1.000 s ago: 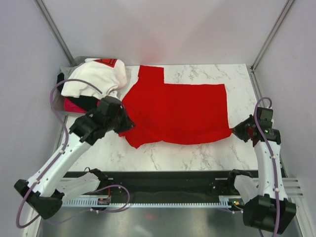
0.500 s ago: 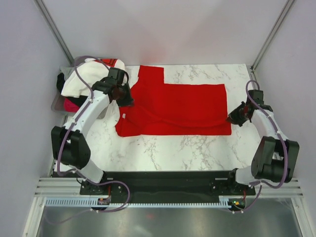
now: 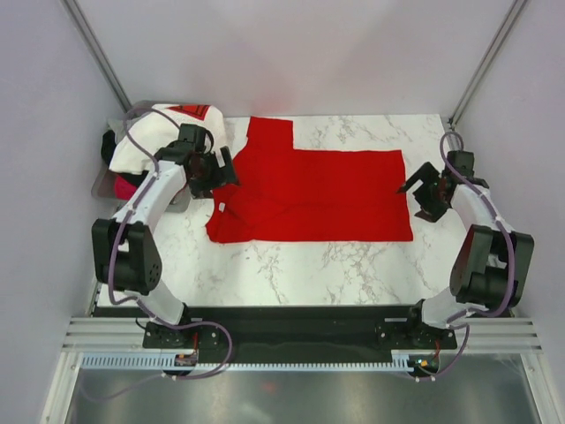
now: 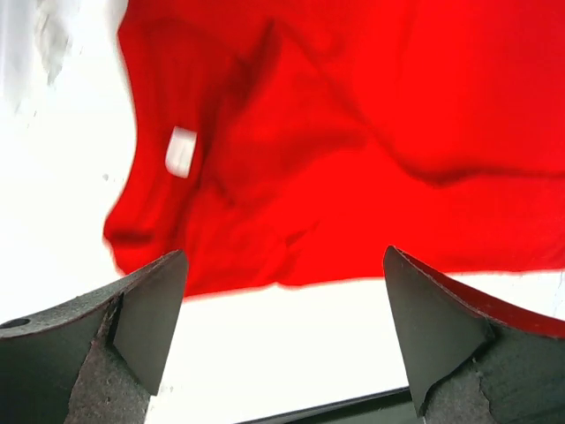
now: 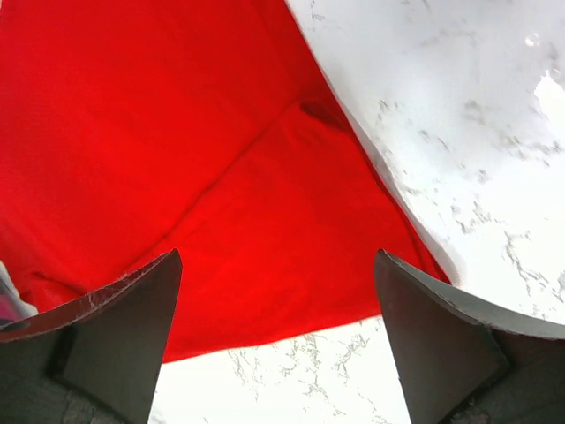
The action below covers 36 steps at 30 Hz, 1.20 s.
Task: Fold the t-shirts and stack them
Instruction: Fold the tshirt
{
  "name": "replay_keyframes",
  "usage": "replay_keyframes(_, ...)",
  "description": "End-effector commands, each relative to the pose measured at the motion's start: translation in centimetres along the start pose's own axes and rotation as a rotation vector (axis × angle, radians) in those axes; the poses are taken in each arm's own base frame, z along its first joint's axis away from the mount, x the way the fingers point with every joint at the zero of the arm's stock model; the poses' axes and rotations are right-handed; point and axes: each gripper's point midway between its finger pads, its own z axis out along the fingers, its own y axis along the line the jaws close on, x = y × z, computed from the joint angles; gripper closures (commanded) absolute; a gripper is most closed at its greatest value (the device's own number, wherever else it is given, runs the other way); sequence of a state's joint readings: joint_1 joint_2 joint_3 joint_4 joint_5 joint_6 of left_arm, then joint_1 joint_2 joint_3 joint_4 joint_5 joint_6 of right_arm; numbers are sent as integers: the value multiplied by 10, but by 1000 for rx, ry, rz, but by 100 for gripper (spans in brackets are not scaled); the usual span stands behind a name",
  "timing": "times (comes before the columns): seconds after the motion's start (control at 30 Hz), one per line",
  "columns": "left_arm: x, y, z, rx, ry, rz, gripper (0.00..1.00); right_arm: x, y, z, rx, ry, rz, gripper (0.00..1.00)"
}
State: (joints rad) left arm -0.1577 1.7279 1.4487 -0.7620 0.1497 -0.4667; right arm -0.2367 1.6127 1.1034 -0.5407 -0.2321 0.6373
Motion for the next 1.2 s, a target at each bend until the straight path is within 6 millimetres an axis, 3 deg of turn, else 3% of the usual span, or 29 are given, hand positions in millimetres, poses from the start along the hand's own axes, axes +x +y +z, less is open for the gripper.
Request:
replay_keyframes(0.0, 11, -2, -47, 35, -122, 22, 0, 27, -20, -17, -12, -3, 8, 4)
replay_keyframes(0.03, 15, 1, -48, 39, -139, 13, 0, 33, -23, -22, -20, -17, 12, 6)
replay_keyframes(0.07, 33, 11, -49, 32, -131, 0, 0, 42, -31, -20, -9, -14, 19, 7)
replay_keyframes(0.1, 41, 14, -48, 35, -131, -24, 0, 60, -47, -14, 22, 11, 30, 9)
replay_keyframes(0.13, 64, 26, -37, 21, -91, -41, 0, 63, -52, -17, 26, -5, 26, 12)
replay_keyframes(0.17, 62, 23, -43, 55, -137, -46, 1, 72, -64, -13, 55, -2, 28, 14)
replay_keyframes(0.33, 101, 41, -19, 79, -124, -119, 0, 80, -73, -3, 66, 26, 1, 21)
replay_keyframes(0.6, 113, 56, 9, 86, -153, -203, 0, 70, -78, 12, 82, 25, 2, 29)
replay_keyframes(0.73, 120, 61, 27, 84, -130, -216, 2, 72, -85, 20, 97, 42, 1, 43)
replay_keyframes(0.87, 120, 68, 41, 49, -128, -227, 5, 75, -88, 24, 93, 47, 3, 49)
replay_keyframes(0.93, 115, 74, 44, 22, -141, -227, 8, 75, -89, 25, 92, 46, 4, 61)
replay_keyframes(1.0, 107, 86, 49, -8, -156, -247, 22, 75, -89, 25, 86, 42, 1, 72)
replay_keyframes(1.07, 87, 89, 47, 2, -174, -268, 36, 73, -88, 26, 82, 40, 2, 90)
replay_keyframes(1.1, 85, 90, 51, 8, -156, -262, 44, 70, -82, 25, 61, 40, 0, 95)
replay_keyframes(1.13, 68, 82, 47, 36, -176, -256, 54, 69, -78, 24, 48, 38, 2, 100)
replay_keyframes(1.17, 67, 76, 46, 62, -147, -257, 80, 63, -71, 22, 29, 30, 1, 100)
